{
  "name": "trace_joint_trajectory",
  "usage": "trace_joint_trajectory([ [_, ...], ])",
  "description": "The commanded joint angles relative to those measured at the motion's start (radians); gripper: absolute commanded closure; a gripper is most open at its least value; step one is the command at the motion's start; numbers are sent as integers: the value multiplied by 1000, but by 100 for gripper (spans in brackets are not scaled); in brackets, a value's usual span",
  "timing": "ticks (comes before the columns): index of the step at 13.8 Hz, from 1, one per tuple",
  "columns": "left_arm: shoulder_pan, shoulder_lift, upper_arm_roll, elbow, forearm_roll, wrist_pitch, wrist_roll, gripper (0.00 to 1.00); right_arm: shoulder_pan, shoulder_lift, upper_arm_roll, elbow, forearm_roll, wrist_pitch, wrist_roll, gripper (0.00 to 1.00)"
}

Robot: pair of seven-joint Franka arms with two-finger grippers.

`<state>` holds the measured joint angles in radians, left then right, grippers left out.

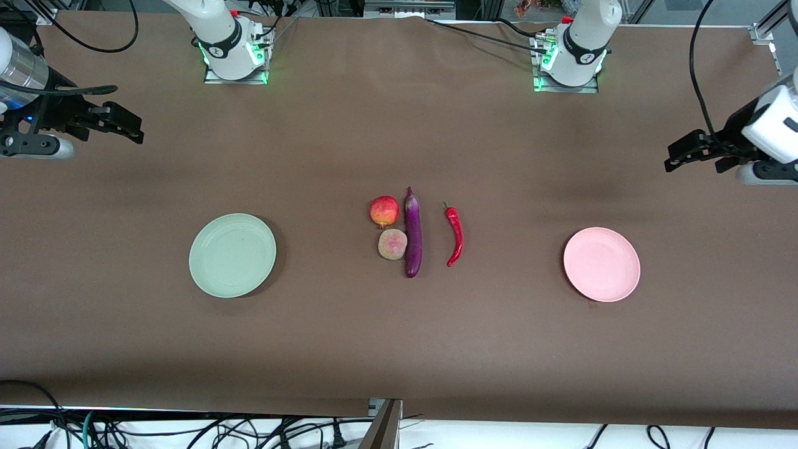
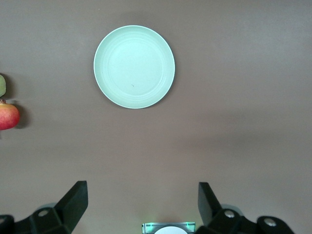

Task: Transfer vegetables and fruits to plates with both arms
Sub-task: 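Move the right gripper toward the red pomegranate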

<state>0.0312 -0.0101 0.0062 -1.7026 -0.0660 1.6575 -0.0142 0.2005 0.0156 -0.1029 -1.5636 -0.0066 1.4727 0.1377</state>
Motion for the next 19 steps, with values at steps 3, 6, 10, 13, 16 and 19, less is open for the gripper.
trace_joint_trajectory([
  [3,-5,-2,-22,14,12,-21,-6,0,-15,-11,20,-9,-7,15,-18,0],
  [6,-5,1,-26,26,31,-15,-4,0,11,-3,28,-9,5,23,-7,0],
  [10,-10,22,-28,27,25,-22,-4,0,95,78,34,-9,65,44,70,0],
  [13,-17,62,-60,29,18,-50,-4,0,229,239,34,-9,94,249,296,0],
  [16,-16,61,-60,31,26,-51,-4,0,376,406,34,-6,102,458,581,0],
  [19,-16,61,-60,31,29,-51,-4,0,491,553,34,-4,103,662,794,0],
])
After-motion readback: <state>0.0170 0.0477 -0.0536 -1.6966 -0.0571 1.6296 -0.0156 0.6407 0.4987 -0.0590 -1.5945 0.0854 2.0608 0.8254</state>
